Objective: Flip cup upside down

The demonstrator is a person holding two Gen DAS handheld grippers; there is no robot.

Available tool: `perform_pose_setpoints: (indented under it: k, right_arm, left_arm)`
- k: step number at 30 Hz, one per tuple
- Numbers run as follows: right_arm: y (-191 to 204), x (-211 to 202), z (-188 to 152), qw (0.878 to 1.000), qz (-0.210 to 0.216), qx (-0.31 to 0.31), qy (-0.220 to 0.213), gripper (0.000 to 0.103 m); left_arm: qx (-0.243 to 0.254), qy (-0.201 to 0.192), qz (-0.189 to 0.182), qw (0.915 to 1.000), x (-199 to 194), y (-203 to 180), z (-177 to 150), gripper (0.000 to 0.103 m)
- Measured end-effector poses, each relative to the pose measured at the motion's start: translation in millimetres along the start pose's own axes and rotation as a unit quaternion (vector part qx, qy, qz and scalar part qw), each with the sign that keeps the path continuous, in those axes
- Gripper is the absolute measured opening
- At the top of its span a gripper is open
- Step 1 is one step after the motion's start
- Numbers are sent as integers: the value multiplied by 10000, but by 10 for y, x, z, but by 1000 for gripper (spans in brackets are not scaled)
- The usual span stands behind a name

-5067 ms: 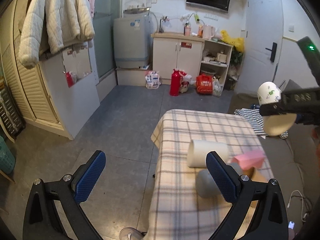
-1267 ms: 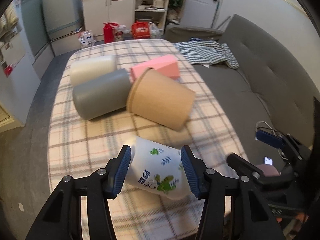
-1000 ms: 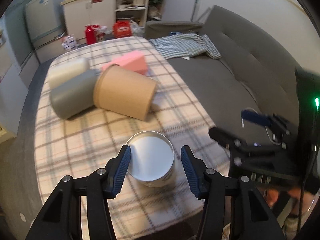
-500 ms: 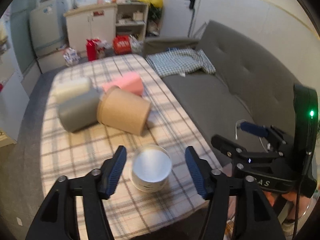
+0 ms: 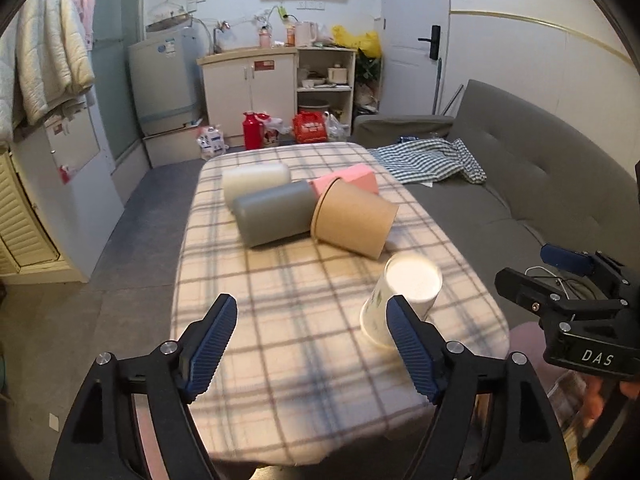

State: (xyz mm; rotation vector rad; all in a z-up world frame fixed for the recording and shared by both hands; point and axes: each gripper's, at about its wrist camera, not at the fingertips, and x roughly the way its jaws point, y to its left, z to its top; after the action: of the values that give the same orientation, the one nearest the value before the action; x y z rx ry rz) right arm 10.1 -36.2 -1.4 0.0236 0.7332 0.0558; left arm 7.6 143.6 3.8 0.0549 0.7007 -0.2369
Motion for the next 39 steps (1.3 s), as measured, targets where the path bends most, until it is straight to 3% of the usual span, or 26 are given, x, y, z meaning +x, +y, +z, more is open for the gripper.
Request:
perform_pose_setpoints:
  k: [4,6,11,13,39]
  right_arm:
    - [92,14,-166,10000,-56,-26,55,90]
    - [114,33,-245,9999,-119,0,124,96]
    - [190,13,-296,9997,-178,-143,65,99]
    - [193,36,-301,9997,-188,-144,83,103]
    - [182,112,-321,9996,-212,-79,175,103]
  left_arm:
    - [-242,-90,-52,9997,-42,86,-164,84]
    - [-364,-137,67,9992,-45,125,-225,99]
    - [-383,-249,122,9989,-93,140,-291,103]
    - [-377,-263,136,9988,-97,145,-296,103]
    - [-522,-55,204,9984,-51,236,-399,103]
